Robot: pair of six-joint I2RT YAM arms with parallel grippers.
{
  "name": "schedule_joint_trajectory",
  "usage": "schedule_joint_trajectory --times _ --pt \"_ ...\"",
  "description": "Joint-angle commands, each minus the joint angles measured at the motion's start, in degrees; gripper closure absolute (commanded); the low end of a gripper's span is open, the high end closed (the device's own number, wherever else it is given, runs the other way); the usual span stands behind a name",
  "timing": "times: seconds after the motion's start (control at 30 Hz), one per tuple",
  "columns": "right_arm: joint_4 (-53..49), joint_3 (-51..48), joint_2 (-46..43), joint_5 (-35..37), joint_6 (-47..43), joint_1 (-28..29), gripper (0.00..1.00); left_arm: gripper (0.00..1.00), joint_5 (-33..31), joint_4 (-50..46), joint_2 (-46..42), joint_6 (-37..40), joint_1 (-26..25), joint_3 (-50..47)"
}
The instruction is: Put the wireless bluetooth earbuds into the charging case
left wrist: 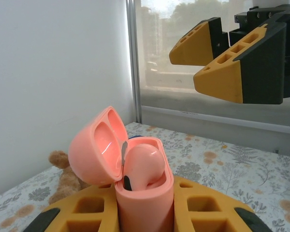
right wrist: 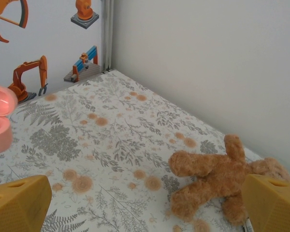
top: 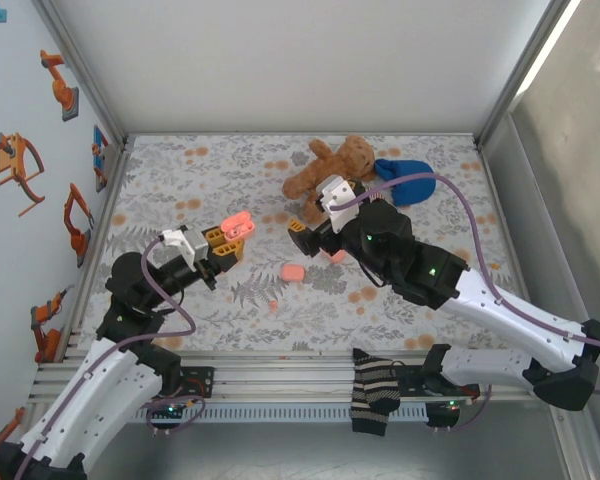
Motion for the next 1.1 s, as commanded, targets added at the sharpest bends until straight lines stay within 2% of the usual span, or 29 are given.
schedule_joint_trajectory --times 0.0,0.3,0.57,0.8,0.9,1.07 --pt "-0.36 -0.74 -1.02 2.99 3.87 -0.47 0.0 1.0 -2.18 -4.99 -2.81 2.02 -0.19 -0.63" --pt "-3.91 -3.27 -0.14 3.05 12.26 -2.02 0.01 1.0 -6.76 -16.1 -8.46 2.97 -0.18 1.5" --pt "-11.14 -4.87 2.24 -3.78 22.21 -4.3 0.0 1.0 -9.65 -22.95 -12.32 4.64 -0.15 3.13" --pt "-13.52 -6.92 7.01 -10.88 30.39 -4.29 0.01 1.0 -12.54 -29.48 -15.19 6.76 -0.15 4.97" --pt "-12.96 -7.35 10.07 -14.87 32.63 -4.33 0.05 1.0 -13.75 -30.48 -17.88 7.05 -0.19 4.7" --pt "-12.88 -6.6 17.16 -21.39 35.17 -4.11 0.19 1.0 -14.78 -31.1 -19.65 7.12 -0.19 4.25"
